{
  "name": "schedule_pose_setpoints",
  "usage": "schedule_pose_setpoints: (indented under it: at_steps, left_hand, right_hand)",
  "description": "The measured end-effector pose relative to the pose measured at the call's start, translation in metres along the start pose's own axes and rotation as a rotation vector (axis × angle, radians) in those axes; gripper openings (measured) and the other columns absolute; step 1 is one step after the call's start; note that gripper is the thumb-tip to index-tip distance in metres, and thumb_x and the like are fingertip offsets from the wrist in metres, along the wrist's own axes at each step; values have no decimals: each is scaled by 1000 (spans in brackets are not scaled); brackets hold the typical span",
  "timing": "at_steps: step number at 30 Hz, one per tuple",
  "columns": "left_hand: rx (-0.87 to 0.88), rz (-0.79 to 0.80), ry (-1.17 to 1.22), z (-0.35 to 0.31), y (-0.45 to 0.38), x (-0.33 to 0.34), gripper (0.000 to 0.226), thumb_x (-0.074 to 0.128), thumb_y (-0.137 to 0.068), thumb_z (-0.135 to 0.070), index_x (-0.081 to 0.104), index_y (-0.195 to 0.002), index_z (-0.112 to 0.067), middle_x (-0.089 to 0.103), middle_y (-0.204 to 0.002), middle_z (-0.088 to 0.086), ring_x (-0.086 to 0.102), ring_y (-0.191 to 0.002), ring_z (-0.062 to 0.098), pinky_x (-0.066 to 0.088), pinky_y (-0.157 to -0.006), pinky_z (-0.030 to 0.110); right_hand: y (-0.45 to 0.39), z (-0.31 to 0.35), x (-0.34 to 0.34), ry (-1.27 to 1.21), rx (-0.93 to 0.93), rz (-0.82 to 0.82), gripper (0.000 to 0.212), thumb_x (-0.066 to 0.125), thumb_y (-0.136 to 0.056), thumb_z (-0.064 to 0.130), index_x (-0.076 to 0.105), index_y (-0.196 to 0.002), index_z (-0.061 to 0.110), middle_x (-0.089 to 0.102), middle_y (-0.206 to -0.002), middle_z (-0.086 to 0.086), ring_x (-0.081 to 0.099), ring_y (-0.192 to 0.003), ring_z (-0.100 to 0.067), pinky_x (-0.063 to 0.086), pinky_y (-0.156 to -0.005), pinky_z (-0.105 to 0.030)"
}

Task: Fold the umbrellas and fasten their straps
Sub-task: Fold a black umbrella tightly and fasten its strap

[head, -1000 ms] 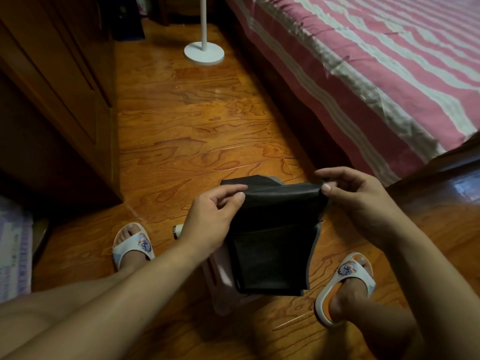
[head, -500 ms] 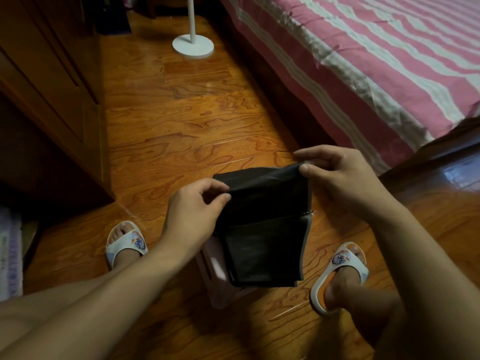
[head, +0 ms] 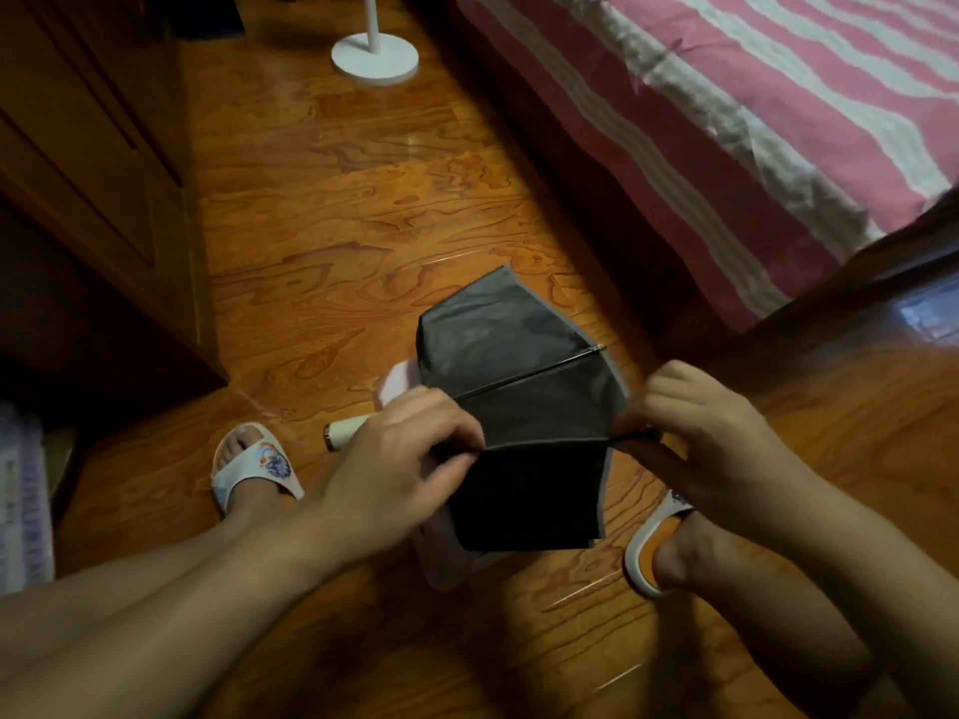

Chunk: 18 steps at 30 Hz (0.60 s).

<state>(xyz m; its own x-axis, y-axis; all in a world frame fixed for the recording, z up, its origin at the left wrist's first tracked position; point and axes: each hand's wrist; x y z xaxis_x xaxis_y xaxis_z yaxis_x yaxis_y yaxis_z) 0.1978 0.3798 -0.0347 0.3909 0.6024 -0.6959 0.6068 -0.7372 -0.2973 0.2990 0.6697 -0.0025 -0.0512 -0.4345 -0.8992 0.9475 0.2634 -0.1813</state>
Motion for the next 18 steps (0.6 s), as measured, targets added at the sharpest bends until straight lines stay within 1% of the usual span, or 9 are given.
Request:
schedule_pose_setpoints:
  at_steps: [2,4,7,10,12,13,15,17,18]
  left_hand:
    - [98,95,-29,3,10,5,15,63,-92,-21,69,-105,-16,62,-98,-8,58,-94,10,46,-84,26]
    - [157,193,-36,5,19,15,16,64,-94,-20,68,-110,-19,60,-100,-9,56,-95,11,44,-85,26]
    - [178,358,-100,12,35,39,19,53,-98,-25,66,-112,-23,59,-103,-8,55,-98,15,44,-88,36]
    - [169,572,-291,29,43,63,26,50,-95,-34,61,-117,-30,58,-107,-12,51,-103,13,42,-96,38]
    - [169,635,-380,36,37,69,30,45,-93,-38,61,-117,-31,58,-109,-12,51,-104,13,40,-97,38]
    - [172,640,-408,38,32,71,34,39,-93,-39,62,-117,-31,58,-108,-12,51,-103,14,39,-96,37]
    - [196,624,-433,41,27,75,36,38,-94,-37,62,-119,-30,58,-108,-12,51,-102,15,39,-94,36]
    - [199,632,-423,40,29,76,35,45,-96,-37,60,-127,-28,57,-112,-10,50,-105,15,39,-97,35]
    - [199,640,-409,40,31,76,37,46,-98,-40,58,-131,-28,56,-115,-9,49,-108,15,39,-99,35]
  right_hand:
    - [20,5,7,77,-83,-51,11,65,-95,22,73,-98,16,65,-98,3,58,-93,-20,52,-70,-33]
    - [35,5,16,156,-144,-10,20,58,-96,29,74,-100,17,65,-105,1,56,-99,-18,48,-78,-28]
    - [48,4,42,279,-199,186,12,58,-92,33,64,-101,29,56,-104,8,49,-96,-13,45,-81,-28]
    - [50,-2,74,329,-197,436,14,63,-88,37,59,-102,36,52,-105,12,44,-98,-10,43,-87,-29]
    - [34,-6,77,296,-195,472,13,61,-92,46,62,-102,38,52,-109,13,45,-107,-10,45,-95,-34]
    - [18,-8,73,242,-143,413,14,60,-94,48,63,-101,37,52,-107,13,45,-107,-10,44,-95,-34]
    - [-26,-14,60,109,104,194,18,59,-96,44,66,-101,29,51,-102,10,48,-104,-14,40,-87,-32]
    - [-77,-27,53,51,432,16,30,61,-97,41,65,-120,22,55,-111,3,52,-113,-23,42,-89,-34]
    - [-101,-33,50,13,575,31,45,63,-96,42,58,-134,19,57,-124,-3,51,-123,-27,45,-98,-38]
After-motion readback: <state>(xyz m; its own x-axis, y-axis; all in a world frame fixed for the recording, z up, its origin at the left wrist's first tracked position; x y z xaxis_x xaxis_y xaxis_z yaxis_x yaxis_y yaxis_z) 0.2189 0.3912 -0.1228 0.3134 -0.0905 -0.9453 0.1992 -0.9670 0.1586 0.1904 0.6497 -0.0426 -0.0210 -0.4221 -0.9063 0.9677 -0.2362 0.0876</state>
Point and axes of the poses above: each hand's wrist, its own y-axis away from the middle knuckle, its own x-axis out of the palm, z = x × y
